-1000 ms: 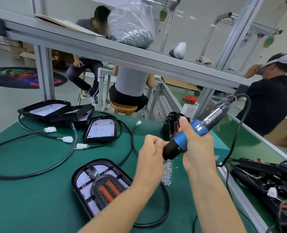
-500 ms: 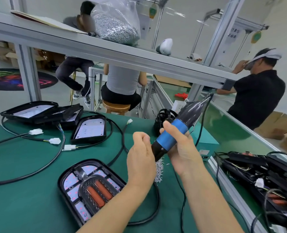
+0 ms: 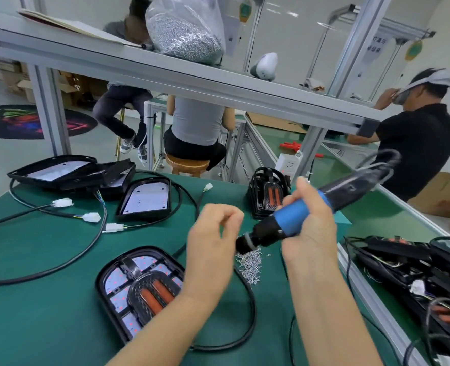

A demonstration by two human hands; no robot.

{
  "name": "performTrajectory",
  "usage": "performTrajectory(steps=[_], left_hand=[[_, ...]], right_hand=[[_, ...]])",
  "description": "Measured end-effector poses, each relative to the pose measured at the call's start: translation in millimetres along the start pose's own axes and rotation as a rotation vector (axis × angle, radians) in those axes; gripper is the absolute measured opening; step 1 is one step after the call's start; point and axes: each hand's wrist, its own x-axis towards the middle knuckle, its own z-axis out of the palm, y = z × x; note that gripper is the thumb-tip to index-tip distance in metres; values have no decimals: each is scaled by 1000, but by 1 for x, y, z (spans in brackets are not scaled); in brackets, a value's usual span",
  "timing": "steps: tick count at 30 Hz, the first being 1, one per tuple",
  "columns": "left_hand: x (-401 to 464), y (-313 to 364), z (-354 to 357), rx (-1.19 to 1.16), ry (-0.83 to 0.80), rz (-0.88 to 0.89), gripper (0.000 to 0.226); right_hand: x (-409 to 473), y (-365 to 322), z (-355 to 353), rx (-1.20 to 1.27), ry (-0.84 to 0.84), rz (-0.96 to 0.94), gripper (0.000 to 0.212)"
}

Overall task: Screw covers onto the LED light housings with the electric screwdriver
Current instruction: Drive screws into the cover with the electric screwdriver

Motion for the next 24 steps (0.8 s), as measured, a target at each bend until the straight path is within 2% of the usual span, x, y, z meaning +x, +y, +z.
performTrajectory(steps=[3, 4, 6, 9, 13, 24], left_hand=[[17, -5, -33, -441, -63, -447, 11], [20, -6, -42, -542, -89, -533, 6], [20, -9, -56, -679, -147, -625, 13], [14, -11, -64, -769, -209, -684, 15], [5, -12, -68, -830, -212, -700, 17], [-4, -4, -75, -842, -184, -674, 12]], right_hand=[[0, -18, -8, 193, -54, -97, 18], [0, -24, -10, 243, -69, -121, 17], [-1, -30, -10, 311, -122, -151, 15], [-8, -30, -7, 355, -229, -208, 11], [-19, -24, 4, 350, -353, -260, 3], [-31, -12, 17, 294, -433, -256, 9]])
